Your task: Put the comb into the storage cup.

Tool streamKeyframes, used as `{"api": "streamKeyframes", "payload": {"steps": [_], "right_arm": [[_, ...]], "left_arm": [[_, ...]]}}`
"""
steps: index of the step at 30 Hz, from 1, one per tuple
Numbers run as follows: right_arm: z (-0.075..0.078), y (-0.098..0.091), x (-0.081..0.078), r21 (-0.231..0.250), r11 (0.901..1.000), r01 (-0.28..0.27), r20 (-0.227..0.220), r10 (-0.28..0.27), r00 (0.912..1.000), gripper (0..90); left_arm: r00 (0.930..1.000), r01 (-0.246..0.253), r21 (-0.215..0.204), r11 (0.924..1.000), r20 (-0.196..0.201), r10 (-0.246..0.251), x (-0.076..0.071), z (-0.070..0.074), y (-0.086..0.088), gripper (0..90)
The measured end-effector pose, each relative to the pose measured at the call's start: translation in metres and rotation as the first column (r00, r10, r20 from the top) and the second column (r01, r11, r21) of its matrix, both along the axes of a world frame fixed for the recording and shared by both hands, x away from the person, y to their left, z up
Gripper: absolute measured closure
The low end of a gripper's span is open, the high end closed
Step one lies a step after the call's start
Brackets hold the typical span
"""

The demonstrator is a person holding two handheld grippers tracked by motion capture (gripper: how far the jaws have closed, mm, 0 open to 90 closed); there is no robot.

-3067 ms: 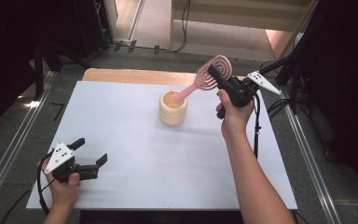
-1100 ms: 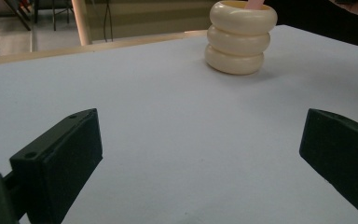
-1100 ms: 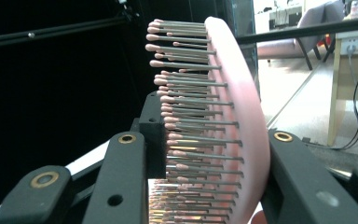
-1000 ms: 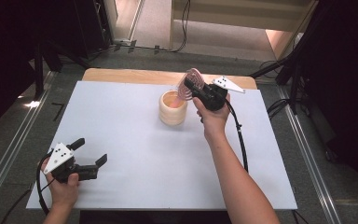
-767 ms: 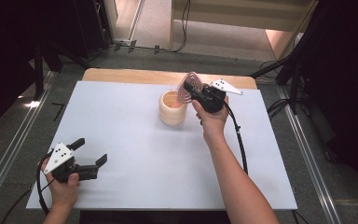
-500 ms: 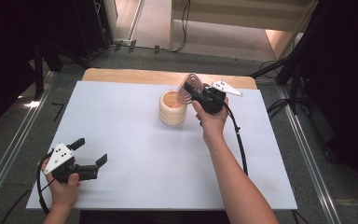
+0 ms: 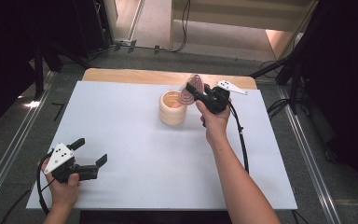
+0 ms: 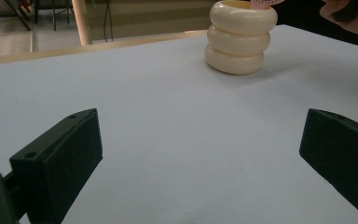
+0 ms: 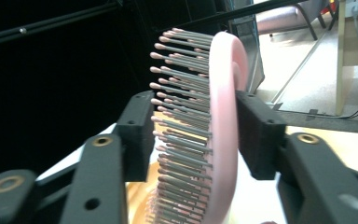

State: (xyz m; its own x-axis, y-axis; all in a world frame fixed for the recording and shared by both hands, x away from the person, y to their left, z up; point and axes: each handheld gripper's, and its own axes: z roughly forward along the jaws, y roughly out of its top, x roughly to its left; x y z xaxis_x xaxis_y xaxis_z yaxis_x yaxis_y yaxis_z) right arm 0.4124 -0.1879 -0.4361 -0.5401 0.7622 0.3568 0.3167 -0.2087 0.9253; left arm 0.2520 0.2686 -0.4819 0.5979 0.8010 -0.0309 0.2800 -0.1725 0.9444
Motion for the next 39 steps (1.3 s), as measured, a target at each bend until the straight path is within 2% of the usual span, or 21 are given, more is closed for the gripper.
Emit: {"api": "streamKeyframes", "payload": {"steps": [4, 6, 7, 8, 9, 11, 17, 19, 20, 21, 23, 26, 39], "right_arm": [[0.0, -0.006, -0.002, 0.026, 0.9996, -0.006, -0.025, 0.007, 0.9997, 35.3], [-0.001, -0.01, -0.003, 0.033, 0.9994, -0.014, -0.036, 0.015, 0.9992, 33.6], [-0.001, -0.011, -0.003, 0.035, 0.9992, -0.019, -0.035, 0.02, 0.9992, 32.4], [-0.001, -0.013, -0.004, 0.036, 0.999, -0.026, -0.036, 0.028, 0.999, 26.2], [-0.001, -0.013, -0.004, 0.036, 0.999, -0.026, -0.036, 0.028, 0.999, 26.2], [-0.001, -0.014, -0.005, 0.03, 0.9991, -0.03, -0.033, 0.031, 0.999, 19.5], [0.002, -0.019, -0.01, 0.008, 0.9985, -0.055, 0.0, 0.055, 0.9985, 0.0], [0.002, -0.02, -0.012, -0.009, 0.9986, -0.052, 0.009, 0.053, 0.9986, 0.0], [0.003, -0.021, -0.016, -0.024, 0.9971, -0.072, 0.024, 0.073, 0.9971, 0.0], [0.003, -0.021, -0.016, -0.024, 0.9971, -0.072, 0.024, 0.073, 0.9971, 0.0], [0.005, -0.02, -0.02, -0.062, 0.9957, -0.068, 0.04, 0.071, 0.9967, 0.0], [0.008, -0.019, -0.026, -0.094, 0.9939, -0.057, 0.06, 0.062, 0.9962, 0.0], [0.009, -0.032, -0.045, -0.123, 0.9914, -0.043, 0.092, 0.055, 0.9943, 0.0]], "left_arm": [[1.0, 0.0, 0.001, 1.0, 0.0, 0.0, 0.0, 0.0, 0.0, 0.0], [1.0, 0.0, 0.002, 1.0, 0.0, 0.0, 0.0, 0.0, 0.0, 0.0], [1.0, 0.0, 0.002, 1.0, 0.0, 0.0, 0.0, 0.0, 0.0, 0.0], [1.0, 0.0, 0.005, 1.0, -0.001, 0.0, 0.0, 0.0, 0.0, 0.0], [1.0, 0.0, 0.002, 1.0, -0.001, 0.0, 0.0, 0.0, 0.0, 0.0], [1.0, 0.0, 0.001, 1.0, 0.0, 0.0, 0.0, 0.0, 0.0, 0.0], [1.0, 0.0, 0.004, 1.0, 0.0, 0.0, 0.0, 0.0, 0.0, 0.0], [1.0, 0.001, 0.004, 1.0, 0.001, -0.001, 0.0, 0.0, 0.0, 0.0], [1.0, 0.0, 0.002, 1.0, 0.002, 0.0, 0.0, 0.0, 0.0, 0.0], [1.0, 0.0, -0.001, 1.0, 0.003, 0.0, 0.0, 0.0, 0.0, 0.0], [1.0, 0.0, 0.0, 1.0, 0.004, 0.0, 0.0, 0.0, 0.0, 0.0], [1.0, 0.001, 0.0, 1.0, 0.003, -0.001, -0.001, 0.0, 0.0, 0.0], [1.0, 0.0, -0.006, 1.0, 0.006, 0.0, -0.001, 0.0, 0.0, 0.0]]}}
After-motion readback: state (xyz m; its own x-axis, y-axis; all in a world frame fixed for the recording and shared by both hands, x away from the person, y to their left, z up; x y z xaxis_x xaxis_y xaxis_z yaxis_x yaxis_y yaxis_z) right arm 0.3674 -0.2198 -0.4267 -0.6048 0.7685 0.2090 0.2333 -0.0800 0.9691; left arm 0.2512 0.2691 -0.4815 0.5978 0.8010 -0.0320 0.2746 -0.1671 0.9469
